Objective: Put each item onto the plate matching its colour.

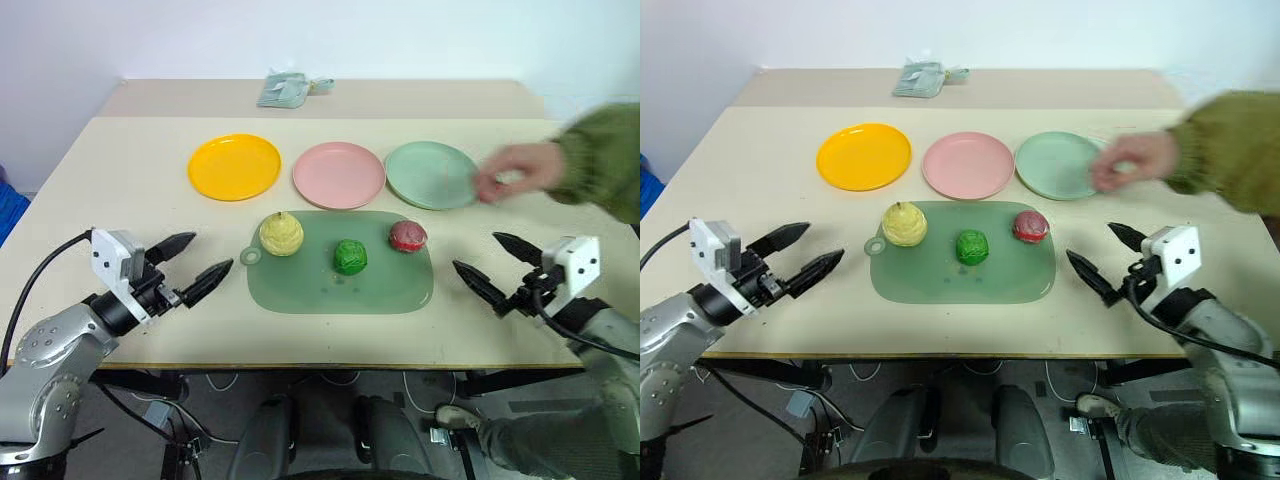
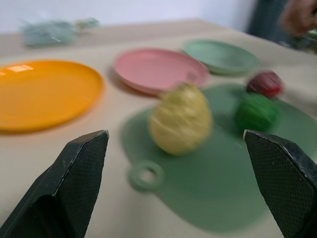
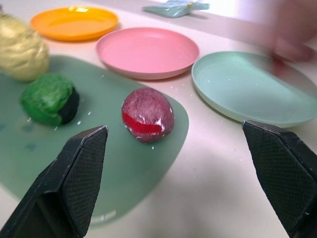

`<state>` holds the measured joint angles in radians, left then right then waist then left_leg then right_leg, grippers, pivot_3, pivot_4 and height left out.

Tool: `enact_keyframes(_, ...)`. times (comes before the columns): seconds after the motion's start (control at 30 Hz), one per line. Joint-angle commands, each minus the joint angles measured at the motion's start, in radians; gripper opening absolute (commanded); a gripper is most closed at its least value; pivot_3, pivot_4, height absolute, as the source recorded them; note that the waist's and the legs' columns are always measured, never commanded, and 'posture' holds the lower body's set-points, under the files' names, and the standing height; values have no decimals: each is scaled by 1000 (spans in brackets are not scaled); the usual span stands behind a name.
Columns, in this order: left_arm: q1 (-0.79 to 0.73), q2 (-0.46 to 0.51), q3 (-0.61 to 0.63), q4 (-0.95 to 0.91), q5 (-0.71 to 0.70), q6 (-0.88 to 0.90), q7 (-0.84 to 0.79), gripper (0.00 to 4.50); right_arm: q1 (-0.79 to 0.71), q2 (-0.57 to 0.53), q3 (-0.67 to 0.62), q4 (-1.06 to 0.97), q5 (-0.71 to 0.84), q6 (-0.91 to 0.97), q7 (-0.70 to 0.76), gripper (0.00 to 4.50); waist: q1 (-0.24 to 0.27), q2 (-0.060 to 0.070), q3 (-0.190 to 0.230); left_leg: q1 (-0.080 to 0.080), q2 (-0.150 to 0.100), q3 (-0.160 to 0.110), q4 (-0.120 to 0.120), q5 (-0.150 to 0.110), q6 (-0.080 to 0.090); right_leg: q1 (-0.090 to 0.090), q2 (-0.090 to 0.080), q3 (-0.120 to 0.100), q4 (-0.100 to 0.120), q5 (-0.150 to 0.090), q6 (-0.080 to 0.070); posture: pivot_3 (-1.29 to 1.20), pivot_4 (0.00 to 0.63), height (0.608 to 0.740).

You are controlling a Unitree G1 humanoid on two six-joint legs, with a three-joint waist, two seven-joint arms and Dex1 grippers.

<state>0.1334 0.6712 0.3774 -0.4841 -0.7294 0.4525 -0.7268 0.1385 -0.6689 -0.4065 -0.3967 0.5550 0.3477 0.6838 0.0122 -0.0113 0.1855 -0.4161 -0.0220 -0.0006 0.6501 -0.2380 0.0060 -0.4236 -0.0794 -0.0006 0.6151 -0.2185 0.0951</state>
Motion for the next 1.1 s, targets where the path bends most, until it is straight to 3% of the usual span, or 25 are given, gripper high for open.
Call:
enact_keyframes(0.03, 20, 35, 27, -46, -9, -6, -45, 4500, 0, -25, -46, -41, 37, 16, 22, 4430, 1, 0, 0, 0, 0, 0, 0, 0, 0, 0, -1, 0, 0, 0, 0, 0, 150, 740)
enact_keyframes(0.47, -60, 13, -26, -19, 27, -17, -13, 4500, -39, -30, -29, -84, 53, 70, 20, 4430, 3, 0, 0, 0, 0, 0, 0, 0, 0, 0, -1, 0, -1, 0, 0, 0, 150, 740)
enact_keyframes(0.63, -125, -16, -62, -33, 12, 8, 27, 4500, -60, -27, -7, -96, 123, 58, 109, 4430, 1, 0, 0, 0, 0, 0, 0, 0, 0, 0, -1, 0, -1, 0, 0, 0, 150, 740)
enact_keyframes(0.83, -268, -9, -145, 4, 61, 131, 157, 4500, -164, -41, 95, -79, 134, 38, 220, 4430, 1, -1, 0, 0, 0, 0, 2, 0, 0, 1, 1, 0, 0, 0, 0, 0, 150, 740)
enact_keyframes(1.1, -467, -86, -300, 114, 192, 222, 296, 4500, -304, -38, 179, -36, 102, 23, 262, 4430, 3, -1, 1, 0, -1, -1, 2, 0, 0, 1, 1, 0, 0, 0, 1, 0, 150, 740)
